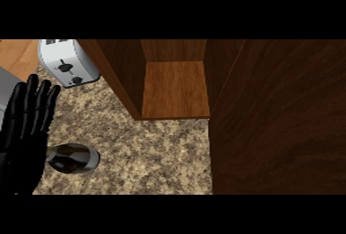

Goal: Pick up the wine, place it into the cabinet and close the cabinet

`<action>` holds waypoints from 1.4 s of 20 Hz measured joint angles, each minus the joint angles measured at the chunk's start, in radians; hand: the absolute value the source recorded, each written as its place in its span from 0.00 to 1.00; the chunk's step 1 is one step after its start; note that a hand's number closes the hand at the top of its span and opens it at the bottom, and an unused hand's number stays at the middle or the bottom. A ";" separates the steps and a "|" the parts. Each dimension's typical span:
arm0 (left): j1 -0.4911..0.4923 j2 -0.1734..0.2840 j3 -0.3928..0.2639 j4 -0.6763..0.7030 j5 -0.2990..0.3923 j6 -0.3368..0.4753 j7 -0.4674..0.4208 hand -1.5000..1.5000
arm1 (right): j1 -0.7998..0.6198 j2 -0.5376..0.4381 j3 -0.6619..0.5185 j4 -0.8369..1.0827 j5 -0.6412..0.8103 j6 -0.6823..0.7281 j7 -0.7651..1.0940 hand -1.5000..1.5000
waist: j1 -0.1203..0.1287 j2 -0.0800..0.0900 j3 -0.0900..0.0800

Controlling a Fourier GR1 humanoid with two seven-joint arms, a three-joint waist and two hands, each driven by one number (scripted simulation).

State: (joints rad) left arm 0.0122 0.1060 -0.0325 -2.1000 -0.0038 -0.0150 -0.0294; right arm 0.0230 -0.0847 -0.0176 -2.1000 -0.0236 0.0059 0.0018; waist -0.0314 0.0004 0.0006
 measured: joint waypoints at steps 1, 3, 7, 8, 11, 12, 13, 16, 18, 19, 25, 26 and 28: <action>0.013 0.010 -0.003 0.003 0.026 -0.034 -0.021 0.00 | 0.013 -0.001 -0.003 -0.013 -0.006 0.004 0.000 0.00 | 0.006 0.000 0.000; 0.029 0.048 -0.028 -0.005 0.106 -0.138 -0.047 0.00 | 0.025 -0.003 0.000 -0.029 -0.013 0.011 0.002 0.00 | 0.012 -0.002 -0.002; 0.071 0.130 -0.143 -0.014 0.278 -0.382 -0.073 0.00 | 0.039 -0.006 0.039 -0.041 -0.029 0.044 0.014 0.00 | 0.010 -0.003 -0.005; 0.096 0.147 -0.177 -0.008 0.325 -0.437 -0.068 0.00 | 0.044 -0.009 0.057 -0.039 -0.039 0.061 0.025 0.00 | 0.014 -0.001 -0.006; 0.173 0.232 -0.227 0.003 0.470 -0.597 -0.064 0.00 | 0.068 -0.019 0.101 -0.059 -0.069 0.102 0.059 0.00 | 0.021 -0.001 -0.006; 0.204 0.269 -0.227 -0.001 0.520 -0.647 -0.066 0.00 | 0.083 -0.025 0.108 -0.073 -0.078 0.114 0.070 0.00 | 0.024 -0.003 -0.006; 0.233 0.312 -0.219 -0.005 0.570 -0.697 -0.070 0.00 | 0.094 -0.028 0.116 -0.085 -0.086 0.121 0.082 0.00 | 0.028 -0.004 -0.005; 0.314 0.447 -0.153 -0.005 0.713 -0.844 -0.104 0.00 | 0.120 -0.042 0.132 -0.151 -0.107 0.131 0.139 0.00 | 0.035 -0.005 -0.004; 0.368 0.540 -0.087 -0.016 0.808 -0.905 -0.116 0.00 | 0.132 -0.049 0.136 -0.193 -0.122 0.133 0.173 0.00 | 0.040 -0.006 -0.003; 0.393 0.583 -0.053 -0.018 0.854 -0.923 -0.118 0.00 | 0.136 -0.054 0.135 -0.214 -0.130 0.133 0.195 0.00 | 0.041 -0.006 -0.003; 0.503 0.733 0.112 -0.006 1.056 -0.996 -0.106 0.00 | 0.138 -0.068 0.132 -0.305 -0.163 0.117 0.301 0.00 | 0.045 -0.005 -0.002; 0.522 0.746 0.136 -0.004 1.081 -1.007 -0.099 0.00 | 0.129 -0.065 0.134 -0.308 -0.162 0.107 0.313 0.00 | 0.046 -0.005 -0.002; 0.558 0.780 0.181 -0.012 1.143 -1.021 -0.089 0.00 | 0.122 -0.069 0.132 -0.312 -0.162 0.105 0.329 0.00 | 0.047 -0.006 -0.001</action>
State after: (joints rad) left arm 0.5699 0.8861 0.1482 -2.1116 1.1395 -1.0357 -0.1186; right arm 0.1454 -0.1533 0.1145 -2.4125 -0.1858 0.1108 0.3305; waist 0.0152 -0.0053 -0.0007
